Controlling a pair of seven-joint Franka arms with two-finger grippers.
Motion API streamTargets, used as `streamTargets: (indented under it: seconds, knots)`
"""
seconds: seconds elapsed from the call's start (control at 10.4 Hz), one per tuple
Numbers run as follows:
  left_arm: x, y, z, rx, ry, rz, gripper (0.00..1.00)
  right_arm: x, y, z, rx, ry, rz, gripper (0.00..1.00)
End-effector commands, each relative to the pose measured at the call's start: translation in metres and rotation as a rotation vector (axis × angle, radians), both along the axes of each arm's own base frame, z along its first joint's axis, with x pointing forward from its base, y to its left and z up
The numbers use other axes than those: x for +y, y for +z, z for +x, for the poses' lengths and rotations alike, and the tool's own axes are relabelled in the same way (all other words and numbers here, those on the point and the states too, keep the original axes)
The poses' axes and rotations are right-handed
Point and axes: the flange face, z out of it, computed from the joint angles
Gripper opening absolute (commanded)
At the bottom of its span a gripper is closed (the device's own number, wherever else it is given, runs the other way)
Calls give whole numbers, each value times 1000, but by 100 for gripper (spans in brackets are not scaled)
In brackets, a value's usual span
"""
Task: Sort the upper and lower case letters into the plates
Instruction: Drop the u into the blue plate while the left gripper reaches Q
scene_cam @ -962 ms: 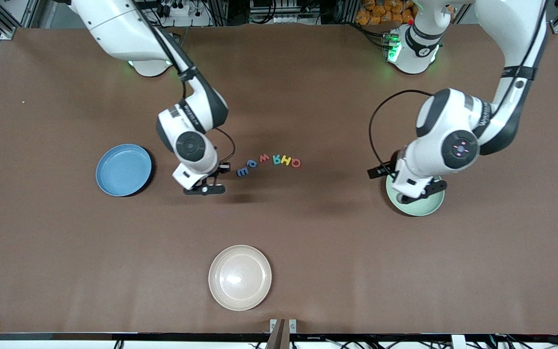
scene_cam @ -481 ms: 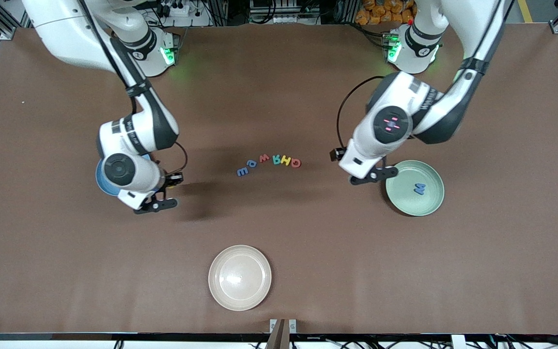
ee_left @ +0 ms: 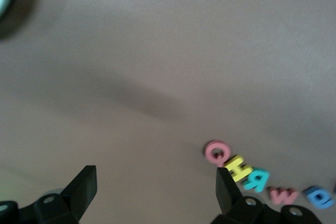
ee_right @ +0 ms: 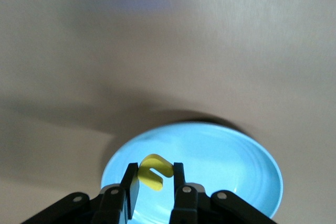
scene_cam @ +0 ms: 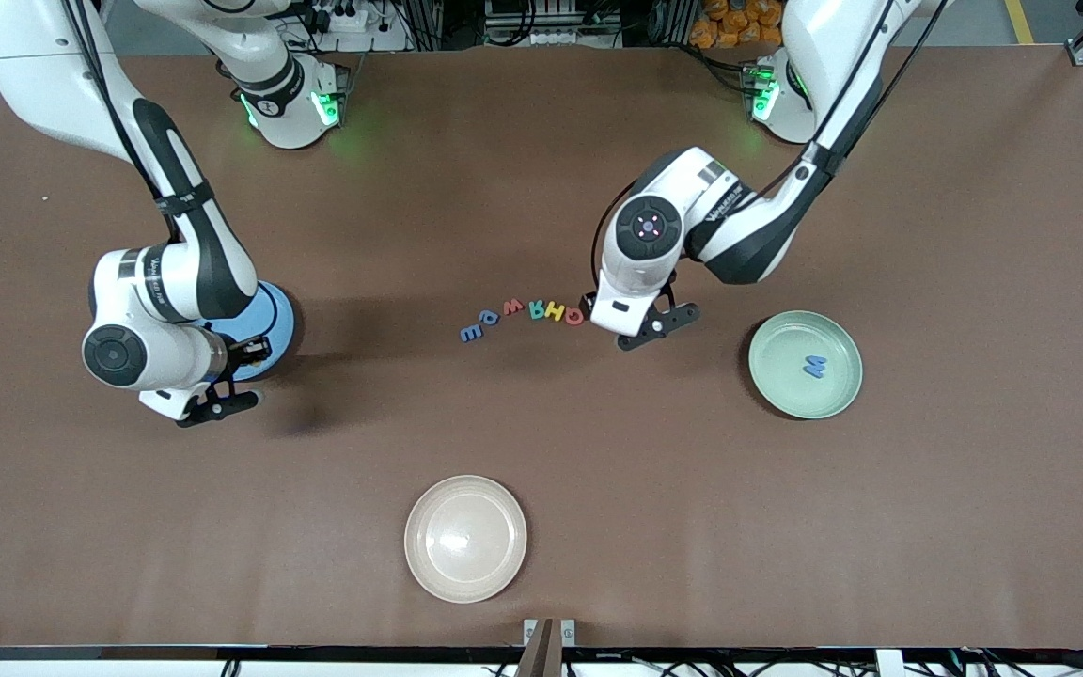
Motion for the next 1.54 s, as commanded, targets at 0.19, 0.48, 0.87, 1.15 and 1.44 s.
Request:
streamTargets:
  seconds: [0.19,0.48,0.87,1.15,1.44]
  knots:
    - [-37,-22,13,10,237,-46,100,-33,-30,-20,79,-31,-15,22]
    - [-63,-41,-2,-12,335,-68,100,-34,-33,-21,86,-33,-15,30]
    - [-67,-69,-16,-48,299,-24,100,-39,-32,-20,78,-42,-9,98]
    - [-66,-85,-22,-51,318,-33,100,-31,-29,-17,79,-65,10,95]
    - [-63,-100,-32,-67,306,-24,100,3,-25,-11,61,-112,56,94]
